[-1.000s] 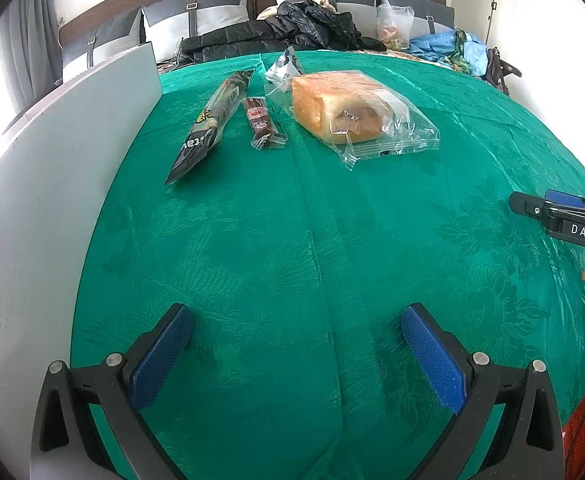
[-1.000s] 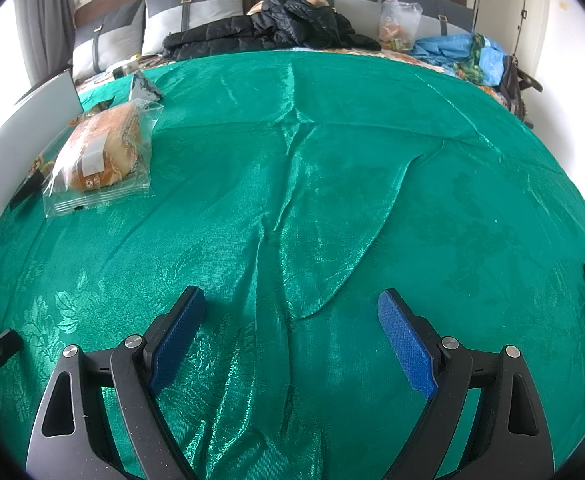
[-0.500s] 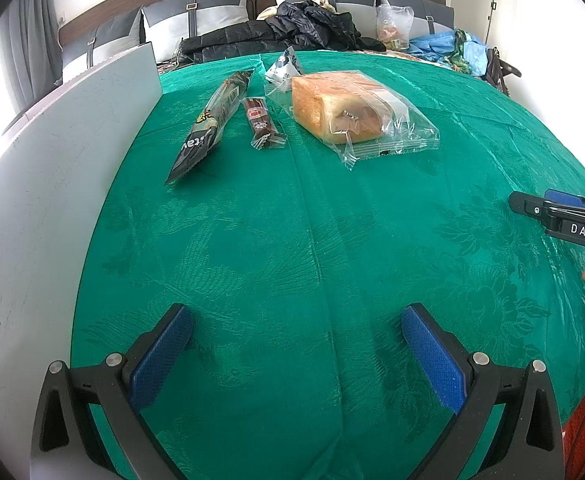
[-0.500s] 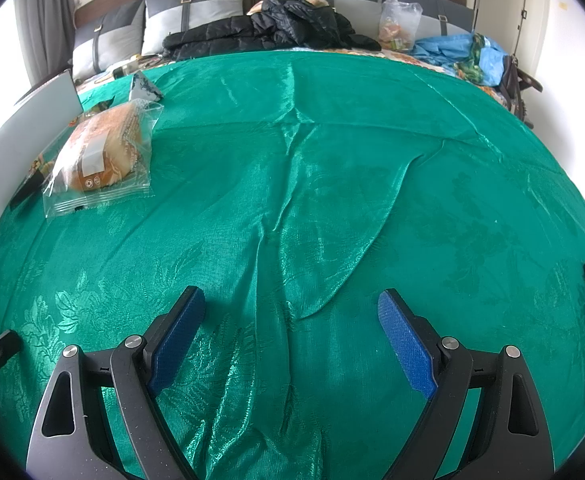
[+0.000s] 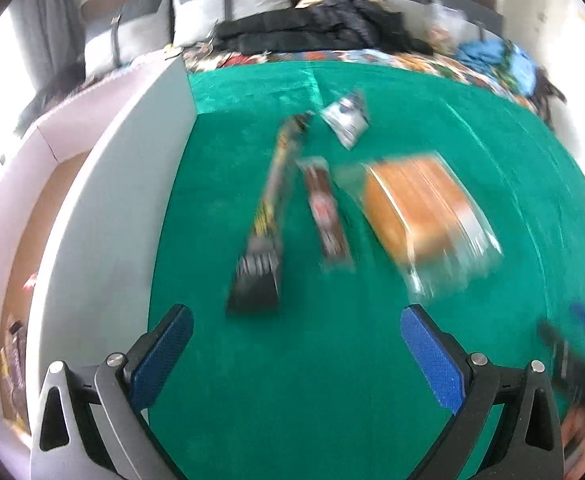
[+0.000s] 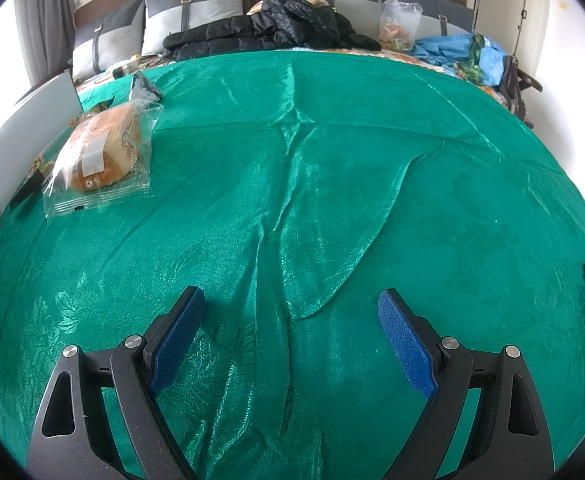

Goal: Organize snacks
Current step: 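Grasp the long stick snack with the left gripper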

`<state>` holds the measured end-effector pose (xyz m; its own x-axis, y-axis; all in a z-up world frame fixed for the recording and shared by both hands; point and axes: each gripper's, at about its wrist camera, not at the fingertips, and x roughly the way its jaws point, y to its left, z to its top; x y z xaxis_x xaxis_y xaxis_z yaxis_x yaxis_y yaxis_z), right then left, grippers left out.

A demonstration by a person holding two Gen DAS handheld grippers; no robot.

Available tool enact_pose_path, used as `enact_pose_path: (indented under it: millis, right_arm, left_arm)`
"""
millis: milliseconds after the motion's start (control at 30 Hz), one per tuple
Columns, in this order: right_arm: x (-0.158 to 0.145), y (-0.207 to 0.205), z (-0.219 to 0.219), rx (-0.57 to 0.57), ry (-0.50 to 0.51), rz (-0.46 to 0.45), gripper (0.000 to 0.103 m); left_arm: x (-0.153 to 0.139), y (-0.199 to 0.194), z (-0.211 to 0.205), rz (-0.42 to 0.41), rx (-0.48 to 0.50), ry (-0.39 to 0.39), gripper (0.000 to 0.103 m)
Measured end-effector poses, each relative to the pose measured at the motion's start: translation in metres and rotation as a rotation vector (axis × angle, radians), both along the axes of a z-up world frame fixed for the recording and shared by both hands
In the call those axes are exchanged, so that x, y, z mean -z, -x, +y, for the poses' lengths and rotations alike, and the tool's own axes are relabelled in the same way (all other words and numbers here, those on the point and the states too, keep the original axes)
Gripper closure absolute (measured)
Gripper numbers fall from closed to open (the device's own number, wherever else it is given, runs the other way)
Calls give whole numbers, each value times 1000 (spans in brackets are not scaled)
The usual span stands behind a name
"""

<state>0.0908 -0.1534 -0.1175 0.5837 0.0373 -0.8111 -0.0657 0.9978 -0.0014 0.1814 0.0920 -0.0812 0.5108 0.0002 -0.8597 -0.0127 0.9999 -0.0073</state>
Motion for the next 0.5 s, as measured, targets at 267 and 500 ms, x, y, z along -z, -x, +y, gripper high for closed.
enact_pose_path:
  millis: [267,500]
  right_arm:
    - [0,0,0,0,1,0,13]
    - [0,0,0,0,1,0,13]
  left_arm:
    - [38,-62,25,105,-108,18,73]
    - [35,-4,12,69,-65,24,89]
